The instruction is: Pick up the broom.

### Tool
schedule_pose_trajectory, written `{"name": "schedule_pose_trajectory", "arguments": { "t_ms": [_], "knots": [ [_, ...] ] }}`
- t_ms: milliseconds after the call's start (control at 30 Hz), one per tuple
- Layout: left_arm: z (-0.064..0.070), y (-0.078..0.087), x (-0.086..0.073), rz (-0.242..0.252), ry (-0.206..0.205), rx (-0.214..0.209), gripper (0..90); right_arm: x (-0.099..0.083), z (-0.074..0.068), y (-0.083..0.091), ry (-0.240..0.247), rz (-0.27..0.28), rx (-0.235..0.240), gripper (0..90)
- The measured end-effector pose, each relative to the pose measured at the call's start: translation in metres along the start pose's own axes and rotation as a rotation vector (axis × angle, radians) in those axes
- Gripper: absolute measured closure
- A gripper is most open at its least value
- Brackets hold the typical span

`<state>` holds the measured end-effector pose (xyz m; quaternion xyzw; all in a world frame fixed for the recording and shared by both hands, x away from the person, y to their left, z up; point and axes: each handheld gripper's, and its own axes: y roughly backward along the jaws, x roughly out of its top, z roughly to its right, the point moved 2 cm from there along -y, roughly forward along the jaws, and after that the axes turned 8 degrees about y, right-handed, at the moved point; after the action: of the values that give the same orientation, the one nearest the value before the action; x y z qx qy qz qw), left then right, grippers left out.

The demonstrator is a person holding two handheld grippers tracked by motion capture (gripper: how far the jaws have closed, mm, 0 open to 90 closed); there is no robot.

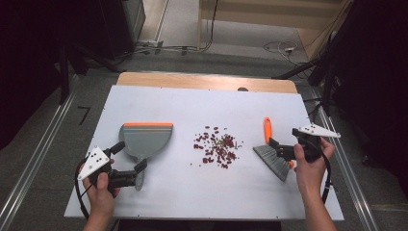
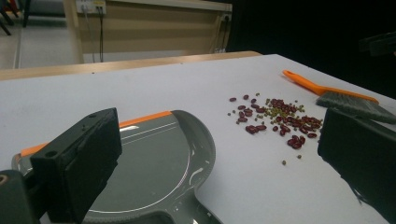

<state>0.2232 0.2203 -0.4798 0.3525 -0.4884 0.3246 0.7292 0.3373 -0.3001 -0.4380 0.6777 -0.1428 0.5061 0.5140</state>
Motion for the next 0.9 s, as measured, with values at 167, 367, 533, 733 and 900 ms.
{"name": "schedule_pose_trajectory", "arguments": {
  "t_ms": [167,367,533,733,900],
  "knots": [
    [0.0,0.0,-0.001,-0.004,0.003,-0.001,0.0,0.01,0.012,-0.015,-0.018,-0.082,0.003,0.0],
    [0.0,-0.002,-0.002,-0.006,0.011,-0.001,0.0,0.01,0.02,-0.038,-0.073,-0.197,-0.015,19.2],
    [0.0,-0.002,-0.002,-0.014,0.006,-0.001,0.0,0.005,0.02,-0.058,-0.077,-0.308,-0.034,38.0],
    [-0.001,-0.003,-0.002,-0.016,0.008,0.001,0.0,0.0,0.021,-0.071,-0.071,-0.386,-0.07,49.3],
    [-0.001,-0.003,-0.002,-0.016,0.009,0.0,0.0,-0.004,0.02,-0.08,-0.069,-0.442,-0.074,54.8]
  ]
}}
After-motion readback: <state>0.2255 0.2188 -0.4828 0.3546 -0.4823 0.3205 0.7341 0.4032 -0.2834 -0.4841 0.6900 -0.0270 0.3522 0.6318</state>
